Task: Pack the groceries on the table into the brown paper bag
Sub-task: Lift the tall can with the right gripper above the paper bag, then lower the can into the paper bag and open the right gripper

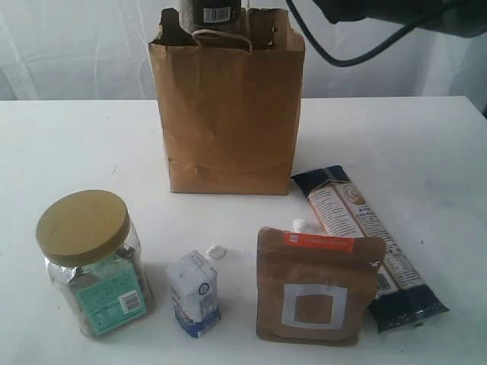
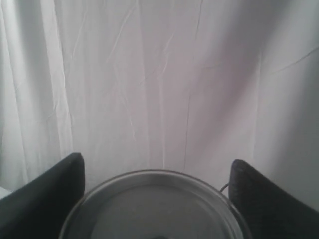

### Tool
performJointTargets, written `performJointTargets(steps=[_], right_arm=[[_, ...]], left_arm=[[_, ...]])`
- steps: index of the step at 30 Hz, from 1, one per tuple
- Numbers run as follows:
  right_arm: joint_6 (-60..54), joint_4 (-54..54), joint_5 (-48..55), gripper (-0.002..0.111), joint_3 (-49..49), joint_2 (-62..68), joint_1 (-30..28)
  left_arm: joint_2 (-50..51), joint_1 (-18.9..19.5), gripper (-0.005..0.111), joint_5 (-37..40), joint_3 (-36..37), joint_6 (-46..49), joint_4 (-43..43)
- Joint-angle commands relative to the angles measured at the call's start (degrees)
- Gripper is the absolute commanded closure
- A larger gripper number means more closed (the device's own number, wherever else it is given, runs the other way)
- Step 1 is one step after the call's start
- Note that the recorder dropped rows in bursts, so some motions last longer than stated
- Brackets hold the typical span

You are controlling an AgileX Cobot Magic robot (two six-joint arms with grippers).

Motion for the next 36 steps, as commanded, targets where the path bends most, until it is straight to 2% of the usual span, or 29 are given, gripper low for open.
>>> performJointTargets(steps=[1,4,15,22,33,36], right_arm=[[-0.1,-2.1,-8.9,0.086,-1.0,-0.5,0.1],[0.4,-1.7,-11.9,0.086,-1.0,-0.5,0.1],[-0.6,-1.7,-11.0,0.086,-0.7,1.3,0.1],[-7.8,-1.8,-11.3,0.086,-0.7,4.9,0.1],[-7.5,-5.5,-22.8,0.086,-0.7,6.4,0.1],[-7.0,-5.5,-22.9,0.086,-0.7,6.4,0.2]], left_arm=[[-0.2,-0.3,0.107,-0.1,0.0,-0.1,-0.5],[-0.2,-0.3,0.107,-0.1,0.0,-0.1,-0.5],[-0.2,-0.3,0.107,-0.1,0.0,-0.1,-0.5],[-0.2,-0.3,0.107,-0.1,0.0,-0.1,-0.5],[-0.2,-0.3,0.107,-0.1,0.0,-0.1,-0.5],[-0.2,-0.3,0.107,-0.1,0.0,-0.1,-0.5]])
